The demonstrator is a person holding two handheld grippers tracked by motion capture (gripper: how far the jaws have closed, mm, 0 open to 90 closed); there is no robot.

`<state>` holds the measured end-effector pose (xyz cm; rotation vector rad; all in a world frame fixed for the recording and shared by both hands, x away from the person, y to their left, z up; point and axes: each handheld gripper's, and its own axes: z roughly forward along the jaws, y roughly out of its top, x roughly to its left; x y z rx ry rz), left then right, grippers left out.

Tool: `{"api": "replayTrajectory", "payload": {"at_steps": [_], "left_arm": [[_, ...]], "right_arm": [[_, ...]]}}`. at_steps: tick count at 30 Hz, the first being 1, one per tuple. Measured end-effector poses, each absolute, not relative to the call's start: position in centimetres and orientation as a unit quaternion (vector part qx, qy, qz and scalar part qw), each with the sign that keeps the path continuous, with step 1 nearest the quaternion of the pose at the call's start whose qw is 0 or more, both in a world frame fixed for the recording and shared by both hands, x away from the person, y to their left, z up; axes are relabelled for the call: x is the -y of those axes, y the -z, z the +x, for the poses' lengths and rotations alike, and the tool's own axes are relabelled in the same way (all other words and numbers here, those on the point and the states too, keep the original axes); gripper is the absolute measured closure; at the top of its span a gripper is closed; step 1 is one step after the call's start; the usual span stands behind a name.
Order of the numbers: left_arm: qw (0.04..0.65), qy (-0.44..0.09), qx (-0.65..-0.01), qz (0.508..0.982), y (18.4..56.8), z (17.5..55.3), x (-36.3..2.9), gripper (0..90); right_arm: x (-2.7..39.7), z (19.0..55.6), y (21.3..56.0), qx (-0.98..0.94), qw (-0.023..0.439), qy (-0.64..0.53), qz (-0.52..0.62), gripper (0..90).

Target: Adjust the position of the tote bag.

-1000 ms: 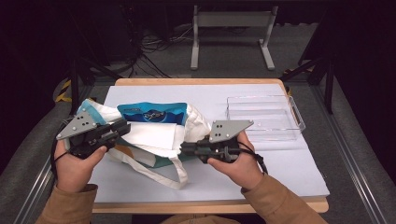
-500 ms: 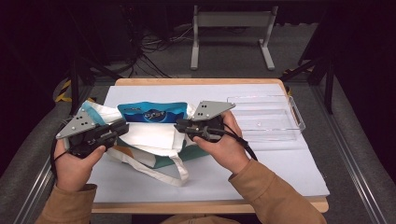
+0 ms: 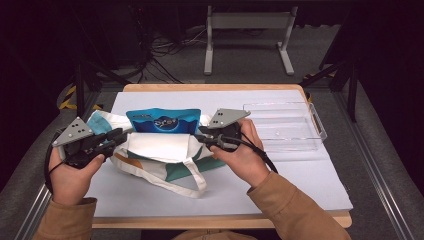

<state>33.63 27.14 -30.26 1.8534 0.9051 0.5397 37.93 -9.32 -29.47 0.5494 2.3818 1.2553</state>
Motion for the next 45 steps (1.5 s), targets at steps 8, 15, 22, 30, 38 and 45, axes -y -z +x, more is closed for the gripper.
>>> {"api": "replayTrajectory", "payload": {"at_steps": [8,15,22,30,38,45], "left_arm": [[0.478,-0.187,-0.369,0.775,32.2,34.2,-27.7,60.1],[0.466,-0.178,-0.364,0.786,33.3,34.6,-26.9,37.9],[0.452,-0.174,-0.37,0.793,34.7,34.7,-26.9,35.3],[0.433,-0.149,-0.393,0.797,37.3,35.2,-27.4,35.3],[0.429,-0.133,-0.395,0.802,39.1,35.7,-27.6,35.3],[0.424,-0.121,-0.399,0.804,40.7,36.2,-27.5,34.7]], "right_arm": [[9.5,38.4,31.3,-0.841,0.176,-0.467,0.208,39.3],[9.8,39.0,33.3,-0.836,0.155,-0.479,0.218,28.7],[9.5,39.4,35.1,-0.837,0.138,-0.483,0.217,25.4],[9.1,39.6,37.4,-0.828,0.131,-0.502,0.211,25.4],[9.1,39.7,39.2,-0.825,0.114,-0.504,0.229,25.5],[9.2,39.9,41.2,-0.823,0.108,-0.509,0.228,25.5]]}}
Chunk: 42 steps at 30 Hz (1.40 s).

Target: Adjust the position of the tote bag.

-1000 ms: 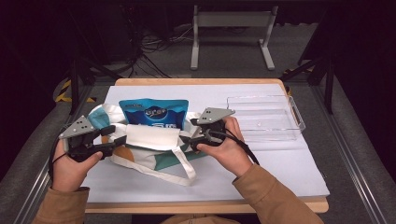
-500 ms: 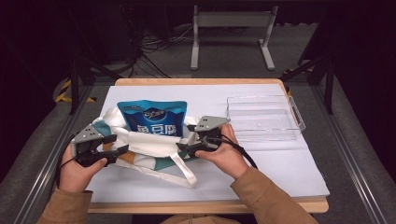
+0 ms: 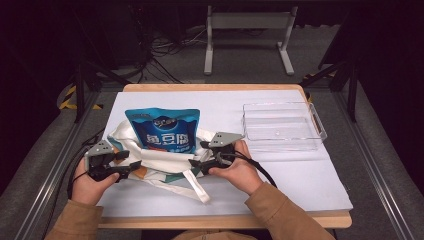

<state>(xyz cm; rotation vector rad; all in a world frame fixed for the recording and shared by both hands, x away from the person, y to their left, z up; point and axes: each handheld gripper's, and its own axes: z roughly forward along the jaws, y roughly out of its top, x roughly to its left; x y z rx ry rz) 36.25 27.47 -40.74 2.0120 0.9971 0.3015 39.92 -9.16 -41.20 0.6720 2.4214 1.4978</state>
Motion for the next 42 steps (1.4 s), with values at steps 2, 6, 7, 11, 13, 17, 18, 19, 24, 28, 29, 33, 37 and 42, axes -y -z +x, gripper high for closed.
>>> {"api": "replayTrajectory", "payload": {"at_steps": [2,6,7,11,13,17,18,19,24,28,29,33,37,42], "left_arm": [[0.422,-0.12,-0.399,0.805,41.2,36.4,-27.4,34.6],[0.417,-0.122,-0.398,0.808,41.5,36.4,-27.3,34.6],[0.414,-0.124,-0.398,0.809,41.7,36.4,-27.3,34.6],[0.414,-0.123,-0.398,0.809,42.0,36.4,-27.2,33.6],[0.411,-0.127,-0.397,0.811,42.1,36.4,-27.2,33.3],[0.402,-0.133,-0.393,0.816,42.2,36.2,-26.8,30.7],[0.4,-0.136,-0.392,0.817,42.2,36.2,-26.8,30.7],[0.399,-0.137,-0.391,0.818,42.2,36.1,-26.8,30.6],[0.401,-0.137,-0.39,0.817,42.3,36.0,-26.7,28.3],[0.411,-0.14,-0.387,0.814,42.1,35.6,-26.6,24.6],[0.419,-0.139,-0.384,0.811,41.9,35.5,-26.7,24.6],[0.447,-0.13,-0.38,0.799,41.1,35.0,-27.1,23.3],[0.472,-0.13,-0.378,0.786,40.1,34.4,-27.6,23.1],[0.498,-0.143,-0.384,0.764,38.9,33.9,-28.3,23.3]], "right_arm": [[9.1,40.0,41.9,-0.823,0.105,-0.51,0.227,25.5],[8.9,40.1,43.1,-0.824,0.108,-0.51,0.22,25.6],[8.8,40.1,43.6,-0.824,0.108,-0.512,0.219,25.6],[8.8,40.0,43.9,-0.823,0.113,-0.513,0.217,25.6],[8.7,40.0,44.1,-0.822,0.115,-0.515,0.215,25.7],[8.6,39.8,44.8,-0.817,0.124,-0.521,0.214,25.7],[8.6,39.8,44.8,-0.816,0.125,-0.521,0.214,25.7],[8.5,39.8,44.9,-0.818,0.126,-0.52,0.212,25.7],[8.3,39.7,44.9,-0.823,0.13,-0.512,0.21,25.6],[8.3,39.7,44.6,-0.821,0.123,-0.513,0.22,25.3],[8.3,39.6,44.4,-0.822,0.124,-0.509,0.223,25.2],[8.2,39.1,42.7,-0.831,0.123,-0.493,0.226,19.2],[8.7,38.6,40.8,-0.82,0.123,-0.514,0.221,11.0],[10.1,38.6,38.7,-0.795,0.115,-0.55,0.229,10.2]]}}
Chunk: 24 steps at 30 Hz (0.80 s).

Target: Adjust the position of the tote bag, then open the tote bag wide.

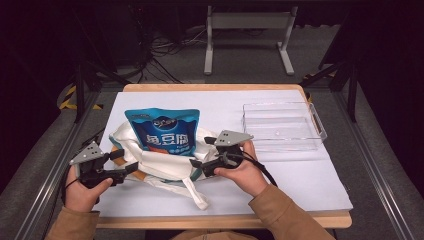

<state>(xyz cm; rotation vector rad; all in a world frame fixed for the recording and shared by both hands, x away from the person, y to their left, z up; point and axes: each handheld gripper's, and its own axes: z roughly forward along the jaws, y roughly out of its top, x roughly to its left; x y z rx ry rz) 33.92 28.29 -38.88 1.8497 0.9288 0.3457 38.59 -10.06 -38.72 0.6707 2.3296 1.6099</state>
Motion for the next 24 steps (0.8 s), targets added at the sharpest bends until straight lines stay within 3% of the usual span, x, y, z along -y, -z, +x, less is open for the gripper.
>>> {"api": "replayTrajectory", "payload": {"at_steps": [9,16,24], "left_arm": [[0.512,-0.179,-0.418,0.729,37.8,33.4,-29.3,21.9],[0.514,-0.186,-0.432,0.717,37.6,33.0,-30.0,21.8],[0.514,-0.186,-0.434,0.716,37.6,32.9,-30.3,21.8]], "right_arm": [[11.2,39.4,36.2,-0.782,0.116,-0.563,0.241,9.3],[9.9,40.7,34.5,-0.788,0.119,-0.562,0.223,3.3],[8.1,42.2,33.5,-0.789,0.105,-0.568,0.208,3.0]]}}
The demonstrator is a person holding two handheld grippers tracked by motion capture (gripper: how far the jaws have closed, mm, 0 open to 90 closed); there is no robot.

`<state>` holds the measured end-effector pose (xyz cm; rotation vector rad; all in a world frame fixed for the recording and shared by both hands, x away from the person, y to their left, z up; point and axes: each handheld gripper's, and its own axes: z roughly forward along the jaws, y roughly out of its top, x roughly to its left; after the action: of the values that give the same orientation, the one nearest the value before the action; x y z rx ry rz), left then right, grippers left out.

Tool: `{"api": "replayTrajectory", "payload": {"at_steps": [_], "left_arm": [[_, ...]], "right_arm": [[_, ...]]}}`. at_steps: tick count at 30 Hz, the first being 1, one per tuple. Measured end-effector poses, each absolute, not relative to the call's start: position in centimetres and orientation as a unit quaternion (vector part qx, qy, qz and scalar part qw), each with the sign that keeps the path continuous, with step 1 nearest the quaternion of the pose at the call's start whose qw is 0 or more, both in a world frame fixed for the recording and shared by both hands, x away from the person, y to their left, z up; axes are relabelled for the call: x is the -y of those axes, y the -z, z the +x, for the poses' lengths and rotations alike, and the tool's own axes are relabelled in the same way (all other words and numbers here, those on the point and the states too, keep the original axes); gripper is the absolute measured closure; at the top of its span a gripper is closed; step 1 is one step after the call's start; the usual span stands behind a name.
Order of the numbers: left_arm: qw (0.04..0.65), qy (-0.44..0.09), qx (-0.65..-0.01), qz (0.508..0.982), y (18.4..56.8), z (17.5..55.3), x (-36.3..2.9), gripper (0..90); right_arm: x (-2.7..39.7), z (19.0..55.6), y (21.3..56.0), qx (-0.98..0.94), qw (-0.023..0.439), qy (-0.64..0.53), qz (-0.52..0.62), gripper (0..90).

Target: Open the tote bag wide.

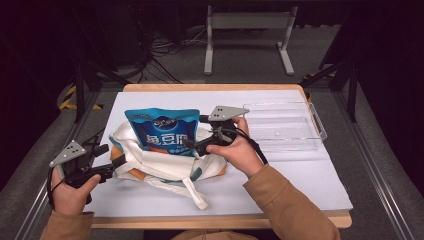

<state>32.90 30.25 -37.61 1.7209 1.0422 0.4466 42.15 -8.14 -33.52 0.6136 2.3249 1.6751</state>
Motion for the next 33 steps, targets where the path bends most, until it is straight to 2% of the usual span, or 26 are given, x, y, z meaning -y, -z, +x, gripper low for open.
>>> {"api": "replayTrajectory", "payload": {"at_steps": [12,20,22,27,30,33], "left_arm": [[0.515,-0.18,-0.429,0.72,37.8,33.1,-30.1,21.9],[0.519,-0.176,-0.43,0.717,37.9,33.1,-30.2,22.0],[0.518,-0.176,-0.431,0.718,38.0,33.1,-30.2,22.0],[0.517,-0.175,-0.432,0.718,38.1,33.2,-30.2,22.0],[0.517,-0.175,-0.433,0.717,38.1,33.2,-30.2,22.0],[0.516,-0.174,-0.433,0.718,38.2,33.2,-30.2,22.0]], "right_arm": [[5.8,43.7,34.3,-0.793,0.105,-0.571,0.186,8.0],[4.9,44.0,34.8,-0.792,0.108,-0.574,0.174,18.5],[4.8,44.0,35.0,-0.792,0.116,-0.575,0.17,25.2],[4.9,44.2,35.0,-0.795,0.131,-0.569,0.166,33.7],[4.9,44.2,35.0,-0.798,0.12,-0.57,0.154,49.3],[5.1,44.1,34.8,-0.811,0.104,-0.557,0.148,59.4]]}}
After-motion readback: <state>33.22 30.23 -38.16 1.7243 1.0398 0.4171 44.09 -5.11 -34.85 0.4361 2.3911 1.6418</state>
